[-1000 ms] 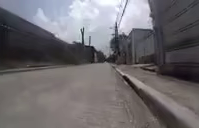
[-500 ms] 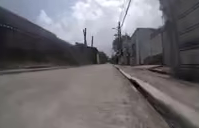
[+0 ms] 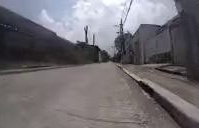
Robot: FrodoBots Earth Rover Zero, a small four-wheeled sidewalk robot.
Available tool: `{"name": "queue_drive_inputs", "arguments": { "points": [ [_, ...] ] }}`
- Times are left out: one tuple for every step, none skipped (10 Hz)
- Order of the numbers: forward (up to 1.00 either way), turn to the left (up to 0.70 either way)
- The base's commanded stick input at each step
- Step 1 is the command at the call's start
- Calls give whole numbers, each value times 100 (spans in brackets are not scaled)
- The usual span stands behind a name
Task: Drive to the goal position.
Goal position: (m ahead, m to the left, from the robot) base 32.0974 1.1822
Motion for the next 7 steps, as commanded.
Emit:
{"name": "queue_drive_inputs", "arguments": {
  "points": [
    [100,-2],
    [100,0],
    [100,0],
    [100,0],
    [100,0],
    [100,0],
    [100,0]
  ]
}}
